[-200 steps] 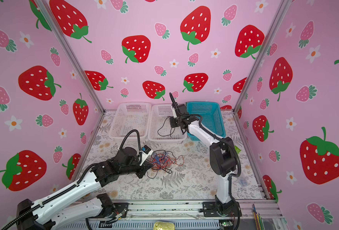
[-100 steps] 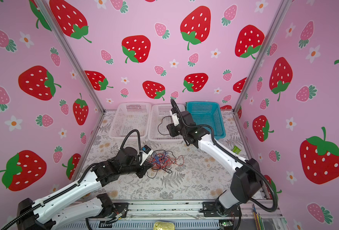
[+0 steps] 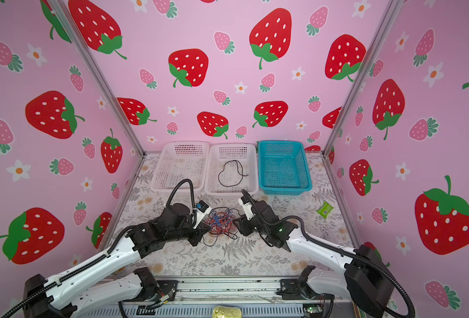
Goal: Untangle and sort cables by color
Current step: Untie the cable.
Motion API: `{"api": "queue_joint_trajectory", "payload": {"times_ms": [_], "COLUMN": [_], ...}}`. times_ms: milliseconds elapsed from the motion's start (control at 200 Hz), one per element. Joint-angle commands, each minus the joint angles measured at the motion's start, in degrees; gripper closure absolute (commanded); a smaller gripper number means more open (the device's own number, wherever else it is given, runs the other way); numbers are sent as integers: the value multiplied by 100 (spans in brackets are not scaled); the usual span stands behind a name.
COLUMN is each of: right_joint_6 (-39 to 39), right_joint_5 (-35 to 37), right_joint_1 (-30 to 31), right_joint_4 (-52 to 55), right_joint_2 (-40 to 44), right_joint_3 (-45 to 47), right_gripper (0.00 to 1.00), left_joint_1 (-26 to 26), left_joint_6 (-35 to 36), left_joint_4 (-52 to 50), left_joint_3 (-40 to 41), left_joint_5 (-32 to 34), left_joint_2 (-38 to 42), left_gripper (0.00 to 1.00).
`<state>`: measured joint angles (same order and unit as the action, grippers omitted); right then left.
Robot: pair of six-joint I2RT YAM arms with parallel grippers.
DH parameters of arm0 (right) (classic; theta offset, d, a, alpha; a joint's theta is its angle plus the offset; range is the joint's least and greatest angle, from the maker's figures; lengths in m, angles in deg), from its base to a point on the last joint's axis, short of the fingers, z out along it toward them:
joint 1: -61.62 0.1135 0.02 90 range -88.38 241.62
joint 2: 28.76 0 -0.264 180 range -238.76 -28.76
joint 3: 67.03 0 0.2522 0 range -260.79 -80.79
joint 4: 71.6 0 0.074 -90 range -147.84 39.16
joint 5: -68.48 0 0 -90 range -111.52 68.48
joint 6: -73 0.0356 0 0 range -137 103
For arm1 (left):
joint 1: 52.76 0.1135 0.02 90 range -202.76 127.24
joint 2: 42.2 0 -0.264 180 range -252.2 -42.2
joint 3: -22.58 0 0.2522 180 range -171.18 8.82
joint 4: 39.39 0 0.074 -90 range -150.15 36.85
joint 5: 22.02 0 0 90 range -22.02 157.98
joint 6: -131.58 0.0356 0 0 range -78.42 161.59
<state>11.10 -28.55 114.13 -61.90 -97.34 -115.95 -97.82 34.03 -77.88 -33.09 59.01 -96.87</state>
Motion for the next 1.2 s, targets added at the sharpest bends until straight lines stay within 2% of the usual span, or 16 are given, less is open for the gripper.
{"api": "queue_joint_trajectory", "payload": {"times_ms": [0,280,435,625,765,855,1051,1196], "right_joint_6": [656,1579,2105,2185,1969,1838,1722,1649], "right_joint_5": [295,342,129,246,531,688,1005,1471], "right_joint_1": [83,252,322,378,383,389,385,383], "right_joint_4": [-449,-615,-813,-1010,-1267,-1347,-1025,-381], "right_joint_2": [-15,-223,-511,-647,-555,-628,-486,194], "right_joint_3": [161,230,263,252,343,347,289,387], "right_gripper": [50,49,49,52,66,78,100,100], "left_joint_1": [-21,-25,-21,-21,-25,-21,-23,-21], "left_joint_6": [8,39,13,6,7,6,-7,-51], "left_joint_4": [-99,-102,-97,-97,-93,-101,-137,-297], "left_joint_3": [-206,-225,-220,-220,-209,-227,-230,-339], "left_joint_5": [79,73,76,73,63,69,76,484], "left_joint_2": [124,71,89,68,49,21,53,85], "left_gripper": [100,100,100,100,100,100,100,100]}}
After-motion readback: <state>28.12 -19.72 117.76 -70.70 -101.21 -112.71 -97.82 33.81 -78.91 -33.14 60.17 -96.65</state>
